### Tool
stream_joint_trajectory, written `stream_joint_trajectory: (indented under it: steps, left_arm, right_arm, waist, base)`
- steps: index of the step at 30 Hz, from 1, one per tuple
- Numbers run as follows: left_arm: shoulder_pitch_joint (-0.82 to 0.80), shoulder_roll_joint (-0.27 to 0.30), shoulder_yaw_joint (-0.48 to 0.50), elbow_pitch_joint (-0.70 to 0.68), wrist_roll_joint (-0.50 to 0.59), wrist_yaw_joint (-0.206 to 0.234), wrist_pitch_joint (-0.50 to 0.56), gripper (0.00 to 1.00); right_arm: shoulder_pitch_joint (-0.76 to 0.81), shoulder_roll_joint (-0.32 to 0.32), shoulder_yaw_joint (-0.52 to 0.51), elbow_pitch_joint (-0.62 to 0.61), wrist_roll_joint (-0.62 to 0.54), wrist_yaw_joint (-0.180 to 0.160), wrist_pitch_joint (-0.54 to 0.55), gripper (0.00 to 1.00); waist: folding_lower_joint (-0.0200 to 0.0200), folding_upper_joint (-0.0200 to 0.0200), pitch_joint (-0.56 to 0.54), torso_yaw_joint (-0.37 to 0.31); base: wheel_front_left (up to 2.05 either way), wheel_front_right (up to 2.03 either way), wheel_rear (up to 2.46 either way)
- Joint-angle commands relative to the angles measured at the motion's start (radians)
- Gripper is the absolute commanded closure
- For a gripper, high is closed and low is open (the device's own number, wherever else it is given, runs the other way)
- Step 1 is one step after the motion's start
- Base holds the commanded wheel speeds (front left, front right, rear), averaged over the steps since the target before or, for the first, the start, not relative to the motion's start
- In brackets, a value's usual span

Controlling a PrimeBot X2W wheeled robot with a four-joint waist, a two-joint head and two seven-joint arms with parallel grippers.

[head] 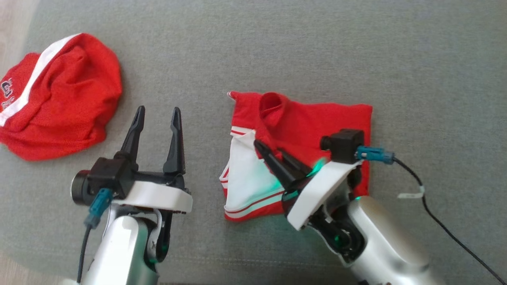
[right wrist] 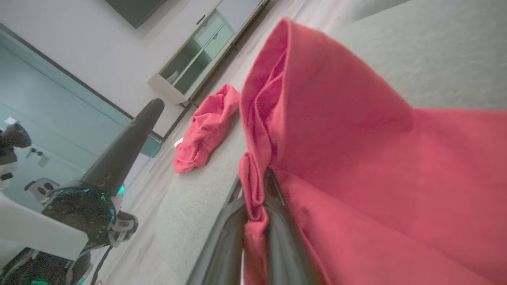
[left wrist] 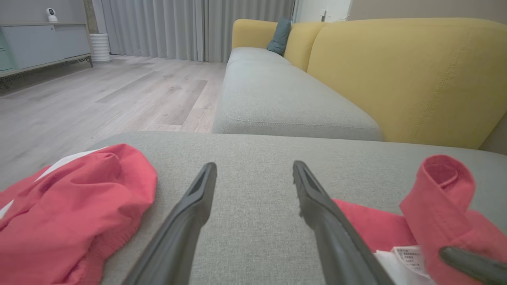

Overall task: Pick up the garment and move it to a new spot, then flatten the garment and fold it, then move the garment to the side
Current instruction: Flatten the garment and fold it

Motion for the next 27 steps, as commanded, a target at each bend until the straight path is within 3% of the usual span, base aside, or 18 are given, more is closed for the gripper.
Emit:
stream_joint_trajectory:
  steps: [1, 6, 7, 8, 9, 18, 23, 27]
  left_arm:
    - [-0.032, 0.005, 0.024, -0.03, 0.01, 0.002, -0.012, 0.0]
    - [-0.038, 0.001, 0.023, -0.029, 0.011, 0.0, -0.012, 0.0]
    - [-0.039, 0.001, 0.023, -0.028, 0.011, -0.001, -0.012, 0.0]
    - [-0.039, 0.0, 0.024, -0.028, 0.012, -0.001, -0.012, 0.0]
    - [-0.04, -0.001, 0.024, -0.027, 0.012, -0.001, -0.012, 0.0]
    - [-0.036, -0.003, 0.033, -0.026, 0.024, 0.002, -0.012, 0.0]
    - [-0.03, -0.003, 0.043, -0.028, 0.029, 0.002, -0.012, 0.0]
    - [-0.02, -0.002, 0.055, -0.03, 0.032, 0.004, -0.012, 0.0]
  right_arm:
    - [-0.03, 0.017, 0.032, -0.02, 0.021, -0.001, -0.019, 1.0]
    - [-0.089, 0.017, 0.103, 0.063, 0.045, -0.001, -0.082, 1.0]
    - [-0.097, 0.017, 0.114, 0.076, 0.054, -0.001, -0.098, 0.93]
    - [-0.108, 0.017, 0.126, 0.092, 0.051, -0.001, -0.11, 0.53]
    - [-0.116, 0.017, 0.137, 0.104, 0.054, -0.001, -0.122, 0.0]
    - [-0.173, 0.017, 0.152, 0.11, 0.06, -0.001, -0.248, 0.0]
    - [-0.175, 0.014, 0.043, 0.072, -0.002, -0.001, -0.293, 0.0]
    - [-0.145, -0.033, -0.087, 0.016, -0.083, -0.001, -0.303, 0.0]
  waist:
    - [0.0, 0.0, 0.005, 0.007]
    - [0.0, 0.0, 0.018, 0.017]
    - [0.0, 0.0, 0.019, 0.018]
    - [0.0, 0.0, 0.02, 0.018]
    - [0.0, 0.0, 0.021, 0.017]
    - [0.0, 0.0, 0.014, -0.002]
    - [0.0, 0.0, 0.008, -0.023]
    - [0.0, 0.0, -0.003, -0.045]
  base:
    - [0.0, 0.0, 0.0]
    - [0.0, 0.0, 0.0]
    - [0.0, 0.0, 0.0]
    - [0.0, 0.0, 0.0]
    - [0.0, 0.0, 0.0]
    - [0.0, 0.0, 0.0]
    - [0.0, 0.0, 0.0]
    - [0.0, 0.0, 0.0]
